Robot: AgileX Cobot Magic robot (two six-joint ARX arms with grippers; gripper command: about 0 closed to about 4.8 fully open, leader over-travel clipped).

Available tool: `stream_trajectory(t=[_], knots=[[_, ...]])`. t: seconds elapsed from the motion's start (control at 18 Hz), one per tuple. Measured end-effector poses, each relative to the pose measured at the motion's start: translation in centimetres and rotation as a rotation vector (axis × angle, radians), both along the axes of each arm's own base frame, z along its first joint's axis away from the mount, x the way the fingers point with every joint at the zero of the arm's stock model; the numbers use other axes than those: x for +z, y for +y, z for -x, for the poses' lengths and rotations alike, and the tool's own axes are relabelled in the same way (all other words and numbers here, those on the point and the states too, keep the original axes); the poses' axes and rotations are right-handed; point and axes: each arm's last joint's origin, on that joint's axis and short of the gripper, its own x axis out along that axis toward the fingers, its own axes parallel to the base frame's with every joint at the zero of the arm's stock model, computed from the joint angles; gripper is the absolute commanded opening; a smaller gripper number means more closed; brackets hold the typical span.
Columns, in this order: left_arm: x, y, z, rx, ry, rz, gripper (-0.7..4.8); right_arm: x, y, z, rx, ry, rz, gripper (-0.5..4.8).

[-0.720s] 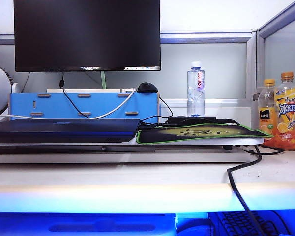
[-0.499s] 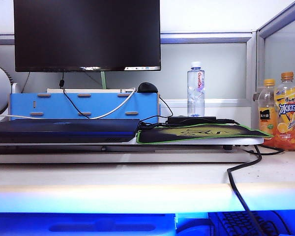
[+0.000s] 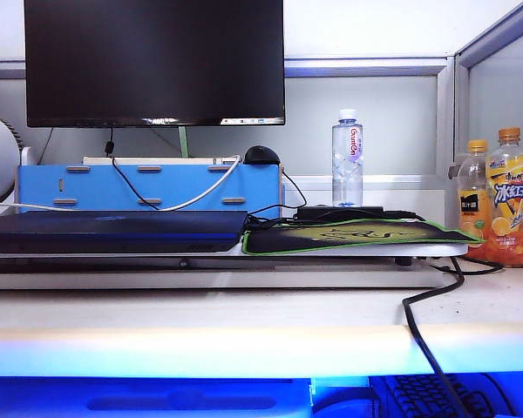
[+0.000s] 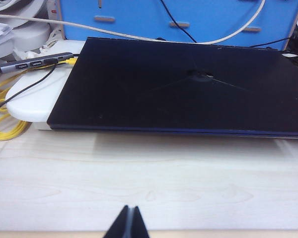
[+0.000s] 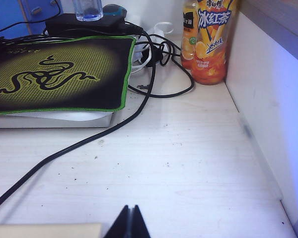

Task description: Pick up the mineral water bottle and place it on the laptop.

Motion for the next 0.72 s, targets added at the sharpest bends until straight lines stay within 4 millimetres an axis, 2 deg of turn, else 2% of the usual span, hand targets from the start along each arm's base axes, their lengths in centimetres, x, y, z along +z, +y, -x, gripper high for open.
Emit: stream_trajectory(t=[0.22, 0.33, 0.55, 0.72], knots=[[0.0, 0.0, 0.0, 0.000, 0.000, 0.000, -0.02, 0.2, 0.0, 0.0, -0.005, -0.017, -0.031, 0.04], [0.0, 0.0, 0.0, 0.000, 0.000, 0.000, -0.02, 1.4, 0.0, 0.1, -0.011, -0.071, -0.090, 0.14], [0.0, 0.0, 0.0, 0.000, 0.000, 0.000, -0.02, 8.2, -0.1, 1.4, -0.004, -0.248, -0.113, 0.15], [0.0, 0.0, 0.0, 0.000, 0.000, 0.000, -0.02, 12.1, 0.0, 0.5, -0.006, -0.181, -0.110, 0.35]])
